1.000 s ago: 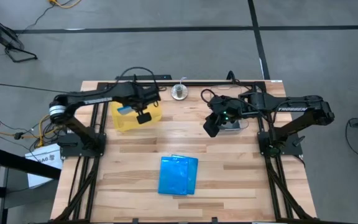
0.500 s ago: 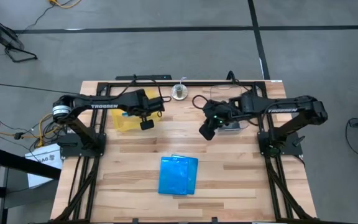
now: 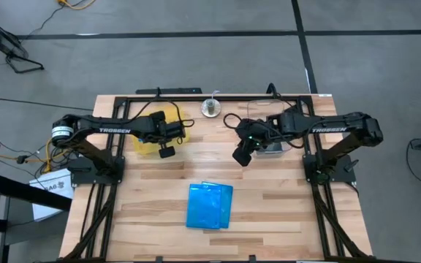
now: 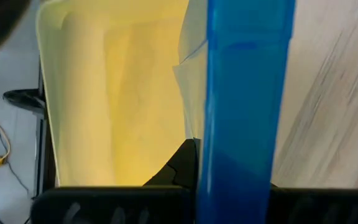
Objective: Pick & place jewel cases by type
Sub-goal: Put the blue CD case into the yellow bin
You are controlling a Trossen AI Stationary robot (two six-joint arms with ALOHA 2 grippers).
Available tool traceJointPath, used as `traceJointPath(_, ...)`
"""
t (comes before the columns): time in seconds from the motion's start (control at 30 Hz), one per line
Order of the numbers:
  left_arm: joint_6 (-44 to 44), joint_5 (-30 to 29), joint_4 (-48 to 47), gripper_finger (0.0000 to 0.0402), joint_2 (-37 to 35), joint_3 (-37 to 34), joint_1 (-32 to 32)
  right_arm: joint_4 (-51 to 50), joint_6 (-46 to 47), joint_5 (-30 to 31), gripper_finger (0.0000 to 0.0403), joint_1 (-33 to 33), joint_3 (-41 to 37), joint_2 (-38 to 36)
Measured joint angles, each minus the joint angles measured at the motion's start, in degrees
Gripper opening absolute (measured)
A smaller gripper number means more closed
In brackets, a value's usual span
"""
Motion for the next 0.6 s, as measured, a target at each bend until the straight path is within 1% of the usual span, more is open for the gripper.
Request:
traceJointPath(0.1, -0.6, 0.0, -0.1, 0.0, 0.0, -0.8, 0.0, 0.0, 0.0, 0.0, 0.0, 0.0, -0.1, 0.1)
traceJointPath(0.23, -6.1, 0.1, -0.1, 0.0, -0.2, -0.6, 1.3, 0.3, 0.0, -0.2, 0.0, 0.0, -0.1, 0.1)
traceJointPath(0.33, -13.9, 0.0, -0.8, 0.0, -1.4, -0.6, 3.9, 0.5, 0.0, -0.5, 0.0, 0.0, -0.1, 0.1)
traceJointPath(0.5, -28.9, 1.8, -3.9, 0.0, -4.2, -0.6, 9.6, 2.1, 0.0, -3.1, 0.0, 0.0, -0.1, 0.1)
traceJointPath(0.6, -35.0, 2.7, -5.1, 0.0, -5.7, -0.6, 13.4, 4.4, 0.0, -3.5, 0.0, 0.0, -0.1, 0.1)
